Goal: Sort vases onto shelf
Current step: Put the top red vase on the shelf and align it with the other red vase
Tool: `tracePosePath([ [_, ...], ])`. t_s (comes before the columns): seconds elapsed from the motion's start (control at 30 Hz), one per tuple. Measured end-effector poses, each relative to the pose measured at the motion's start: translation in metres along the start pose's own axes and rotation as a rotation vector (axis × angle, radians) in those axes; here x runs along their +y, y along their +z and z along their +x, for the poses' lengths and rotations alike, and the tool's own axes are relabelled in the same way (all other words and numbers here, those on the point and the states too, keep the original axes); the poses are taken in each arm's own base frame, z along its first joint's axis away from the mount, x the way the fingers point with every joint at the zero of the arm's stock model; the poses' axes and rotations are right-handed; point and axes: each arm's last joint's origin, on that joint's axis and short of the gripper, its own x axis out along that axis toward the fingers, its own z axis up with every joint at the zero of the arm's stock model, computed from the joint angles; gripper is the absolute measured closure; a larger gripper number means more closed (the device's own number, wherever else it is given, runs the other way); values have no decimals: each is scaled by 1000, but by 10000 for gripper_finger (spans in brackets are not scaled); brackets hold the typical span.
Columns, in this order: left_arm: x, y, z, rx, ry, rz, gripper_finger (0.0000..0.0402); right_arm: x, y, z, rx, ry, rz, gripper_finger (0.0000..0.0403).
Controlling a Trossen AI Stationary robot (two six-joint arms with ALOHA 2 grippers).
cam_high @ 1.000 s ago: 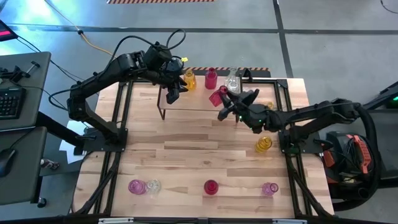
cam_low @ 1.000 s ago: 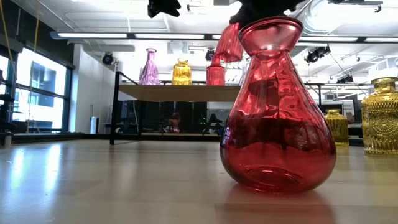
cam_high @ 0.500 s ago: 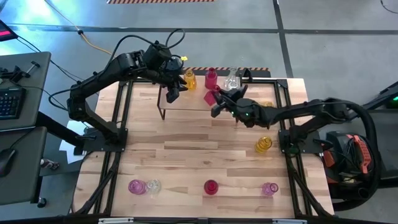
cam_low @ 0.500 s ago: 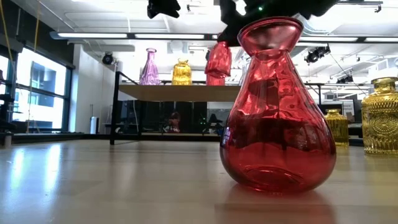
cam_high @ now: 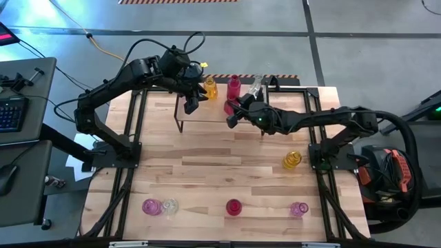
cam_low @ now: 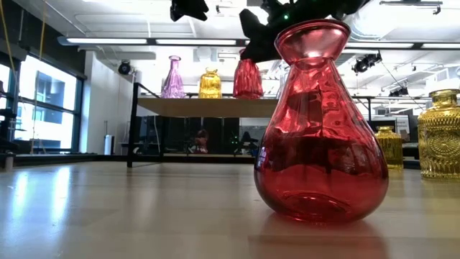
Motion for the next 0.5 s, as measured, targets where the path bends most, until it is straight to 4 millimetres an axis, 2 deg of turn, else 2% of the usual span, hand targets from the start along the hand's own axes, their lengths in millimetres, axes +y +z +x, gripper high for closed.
tracePosePath([
  [0.27, 0, 0, 0, 0, 1, 0, 277, -3, -15, -1, -46, -45, 32, 324],
  [0.5, 0, 0, 0, 0, 2, 0, 277, -4, -15, -1, -55, -61, 12, 324],
])
